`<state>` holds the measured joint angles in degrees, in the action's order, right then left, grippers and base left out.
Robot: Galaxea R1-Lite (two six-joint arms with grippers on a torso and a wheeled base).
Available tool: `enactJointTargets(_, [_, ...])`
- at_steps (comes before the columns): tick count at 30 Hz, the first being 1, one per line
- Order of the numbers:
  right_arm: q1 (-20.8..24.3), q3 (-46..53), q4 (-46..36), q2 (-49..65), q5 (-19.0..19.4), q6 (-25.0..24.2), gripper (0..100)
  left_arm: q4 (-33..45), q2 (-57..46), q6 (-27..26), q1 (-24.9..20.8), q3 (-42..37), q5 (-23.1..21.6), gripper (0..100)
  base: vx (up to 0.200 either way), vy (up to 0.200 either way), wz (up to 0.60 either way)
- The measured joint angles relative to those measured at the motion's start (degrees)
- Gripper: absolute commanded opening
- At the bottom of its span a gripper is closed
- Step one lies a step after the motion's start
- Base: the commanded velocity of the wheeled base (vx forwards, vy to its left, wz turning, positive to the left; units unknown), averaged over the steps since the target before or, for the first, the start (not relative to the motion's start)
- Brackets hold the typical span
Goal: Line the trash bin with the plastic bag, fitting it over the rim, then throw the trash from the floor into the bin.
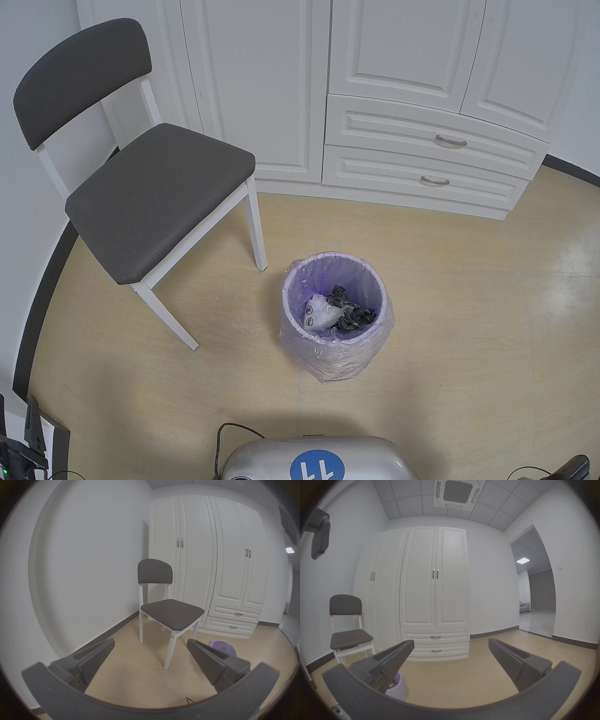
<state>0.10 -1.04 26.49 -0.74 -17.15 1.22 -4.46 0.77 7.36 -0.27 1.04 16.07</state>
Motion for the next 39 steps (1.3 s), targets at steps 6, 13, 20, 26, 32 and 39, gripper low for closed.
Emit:
enactJointTargets(6, [0.0,0.0,-5.3,0.0,-1.2,-1.2,100,0.1,0.0,-0.6,0.0,0.0,0.0,100,0.0,0.0,0.0])
enactJointTargets(13, [0.0,0.0,-8.1,0.0,-1.3,-1.5,100,0.7,0.0,-0.7,0.0,0.0,-5.1,100,0.0,0.0,0.0])
enactJointTargets(20, [-0.1,0.0,-8.5,0.0,-1.2,-1.5,100,1.9,0.0,-1.1,0.0,0.0,-6.1,100,0.0,0.0,0.0])
enactJointTargets(26, [0.0,0.0,-8.2,-0.1,-1.3,-1.2,100,1.5,0.1,-6.8,0.1,0.0,-3.3,100,0.0,0.0,0.0])
enactJointTargets(32, [0.0,0.0,-8.2,-0.1,-1.2,-0.9,100,2.2,0.1,-7.1,0.1,0.0,-9.9,100,0.0,0.0,0.0])
enactJointTargets(39, [0.0,0.0,-8.4,-0.1,-0.9,-0.1,100,5.4,0.1,-7.0,0.0,0.0,-15.0,100,0.0,0.0,0.0])
